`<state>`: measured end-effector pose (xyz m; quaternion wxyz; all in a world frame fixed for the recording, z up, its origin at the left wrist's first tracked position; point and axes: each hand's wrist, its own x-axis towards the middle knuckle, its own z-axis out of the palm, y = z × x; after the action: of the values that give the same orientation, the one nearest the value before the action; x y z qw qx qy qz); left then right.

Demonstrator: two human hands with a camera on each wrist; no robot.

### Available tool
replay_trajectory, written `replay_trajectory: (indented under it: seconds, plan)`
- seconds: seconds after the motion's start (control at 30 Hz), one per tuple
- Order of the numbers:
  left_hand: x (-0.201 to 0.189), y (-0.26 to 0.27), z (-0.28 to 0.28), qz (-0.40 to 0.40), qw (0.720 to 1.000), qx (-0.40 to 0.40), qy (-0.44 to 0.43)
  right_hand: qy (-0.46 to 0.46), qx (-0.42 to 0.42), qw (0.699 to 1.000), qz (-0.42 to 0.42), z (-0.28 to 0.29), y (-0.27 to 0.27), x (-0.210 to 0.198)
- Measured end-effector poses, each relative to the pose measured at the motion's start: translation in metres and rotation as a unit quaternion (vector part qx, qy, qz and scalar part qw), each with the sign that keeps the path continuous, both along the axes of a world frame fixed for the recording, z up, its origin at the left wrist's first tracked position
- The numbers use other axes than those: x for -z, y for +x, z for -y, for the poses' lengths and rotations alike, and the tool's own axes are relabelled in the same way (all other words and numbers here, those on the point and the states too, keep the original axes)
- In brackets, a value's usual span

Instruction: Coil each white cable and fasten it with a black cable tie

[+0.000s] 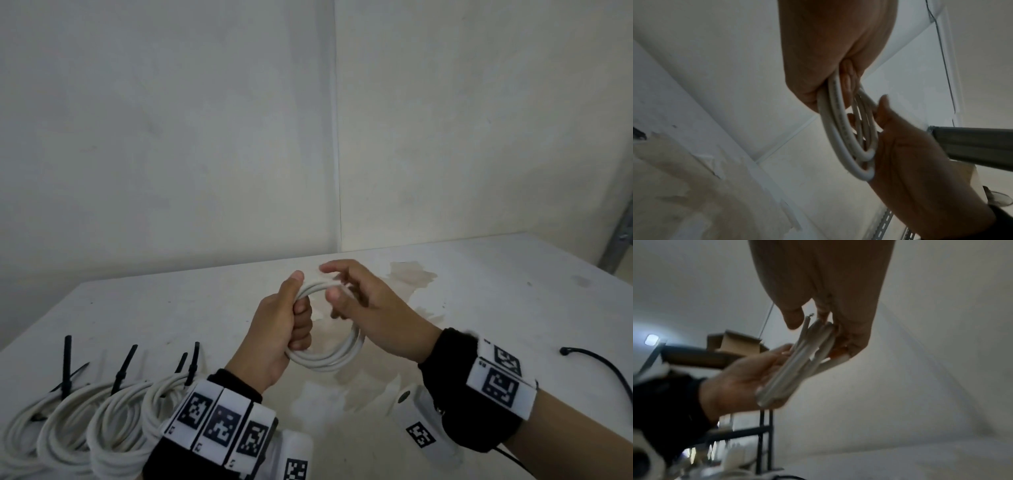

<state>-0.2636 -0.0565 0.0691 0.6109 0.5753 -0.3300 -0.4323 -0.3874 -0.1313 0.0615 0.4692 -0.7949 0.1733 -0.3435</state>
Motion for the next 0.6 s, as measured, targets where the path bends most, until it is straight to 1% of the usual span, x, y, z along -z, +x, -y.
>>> replay_trajectory:
  seconds: [0.03,0.1,0.2,0.23,0.27,0.33,0.4,0.5,0.6]
  plan:
    - [0.0,0.001,0.0,-0.005,1.0,-0.003,-0.003,-0.081,0.029,0.996,0.004,0.002,0.0,0.001]
    - [-0.001,0.0,0.0,-0.001,1.0,0.0,0.002,-0.213,0.082,0.973,0.035,0.007,-0.001,0.004]
    - [0.0,0.0,0.0,-0.002,1.0,0.004,0.008,-0.338,0.127,0.931,0.058,0.01,0.001,0.004]
    - [0.001,-0.001,0.0,0.0,1.0,0.008,0.01,-0.366,0.139,0.918,0.059,0.01,0.002,0.005]
    - [0.001,-0.002,0.0,0.005,1.0,0.012,0.011,-0.375,0.141,0.914,0.059,0.011,0.003,0.006]
    - [0.001,-0.002,0.0,0.014,1.0,0.019,0.01,-0.334,0.142,0.93,0.06,0.011,0.001,0.003]
    - [0.0,-0.001,0.0,0.017,1.0,0.025,0.004,-0.252,0.15,0.954,0.063,0.013,-0.001,-0.001]
    - [-0.001,0.001,-0.001,0.028,0.999,0.036,0.006,-0.198,0.147,0.967,0.061,0.012,-0.002,-0.003]
    - [-0.002,0.0,-0.001,0.024,0.999,0.049,0.003,-0.135,0.107,0.982,0.078,0.01,-0.003,-0.002]
